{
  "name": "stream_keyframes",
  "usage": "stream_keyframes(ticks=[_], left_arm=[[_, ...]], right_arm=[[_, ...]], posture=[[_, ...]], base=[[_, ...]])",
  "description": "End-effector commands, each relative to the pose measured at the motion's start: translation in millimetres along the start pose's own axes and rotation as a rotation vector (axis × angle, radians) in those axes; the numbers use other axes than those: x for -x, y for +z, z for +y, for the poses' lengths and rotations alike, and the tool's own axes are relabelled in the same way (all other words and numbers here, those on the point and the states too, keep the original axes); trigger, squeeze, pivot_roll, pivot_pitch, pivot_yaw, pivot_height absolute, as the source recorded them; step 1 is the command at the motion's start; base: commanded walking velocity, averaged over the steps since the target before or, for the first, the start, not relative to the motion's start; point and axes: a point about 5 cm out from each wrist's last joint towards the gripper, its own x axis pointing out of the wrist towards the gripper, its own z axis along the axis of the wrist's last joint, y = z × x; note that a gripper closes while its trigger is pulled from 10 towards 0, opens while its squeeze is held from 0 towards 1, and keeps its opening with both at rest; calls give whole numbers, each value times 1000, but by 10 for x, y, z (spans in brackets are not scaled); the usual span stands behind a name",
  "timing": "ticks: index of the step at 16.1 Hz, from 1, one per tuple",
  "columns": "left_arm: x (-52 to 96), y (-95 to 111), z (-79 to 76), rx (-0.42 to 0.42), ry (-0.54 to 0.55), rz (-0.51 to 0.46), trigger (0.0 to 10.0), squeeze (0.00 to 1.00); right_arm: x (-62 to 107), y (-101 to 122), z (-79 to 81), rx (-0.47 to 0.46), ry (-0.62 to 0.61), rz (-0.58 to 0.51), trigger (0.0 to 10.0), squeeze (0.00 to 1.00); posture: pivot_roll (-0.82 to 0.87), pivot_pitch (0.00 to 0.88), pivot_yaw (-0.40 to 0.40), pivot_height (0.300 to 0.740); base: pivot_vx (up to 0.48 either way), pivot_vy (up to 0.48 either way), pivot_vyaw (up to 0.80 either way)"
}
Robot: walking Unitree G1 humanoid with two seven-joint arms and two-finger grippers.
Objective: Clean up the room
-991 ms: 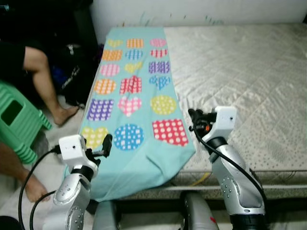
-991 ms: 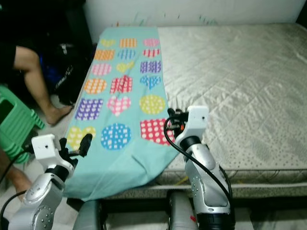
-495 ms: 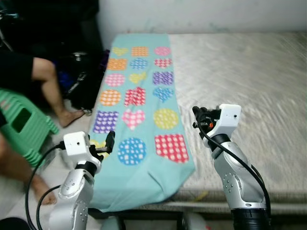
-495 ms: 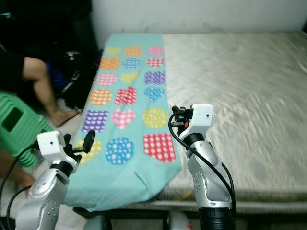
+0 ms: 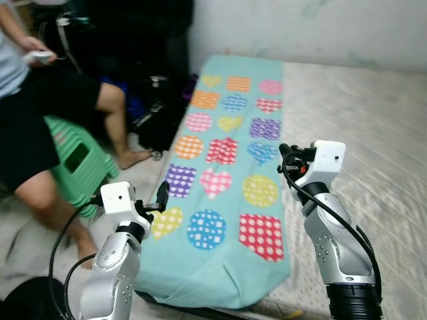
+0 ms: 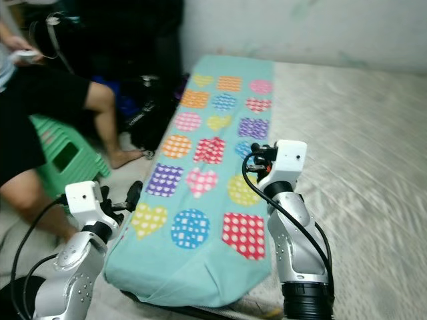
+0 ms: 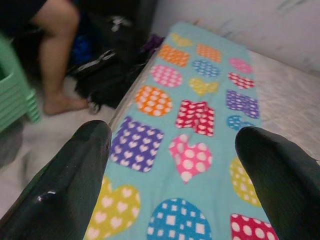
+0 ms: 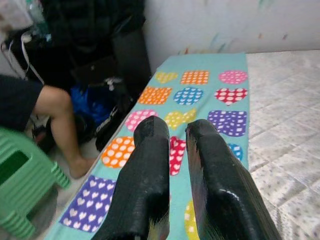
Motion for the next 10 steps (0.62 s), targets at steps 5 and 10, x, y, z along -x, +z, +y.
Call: stream_keyframes(ticks=[5,10], left_arm=[[50,-74,47,5,14,20,10000,0],[53,-83,4,24,1,23,10000,0]], right_arm=[[19,-72,-56,31,-40,35,10000,0],[19,-69,-29,30,-28,40,10000,0]], posture=[[-124,0,-1,740],[-132,0,-12,740]], base=[[0,0,-185],[0,270,-800]])
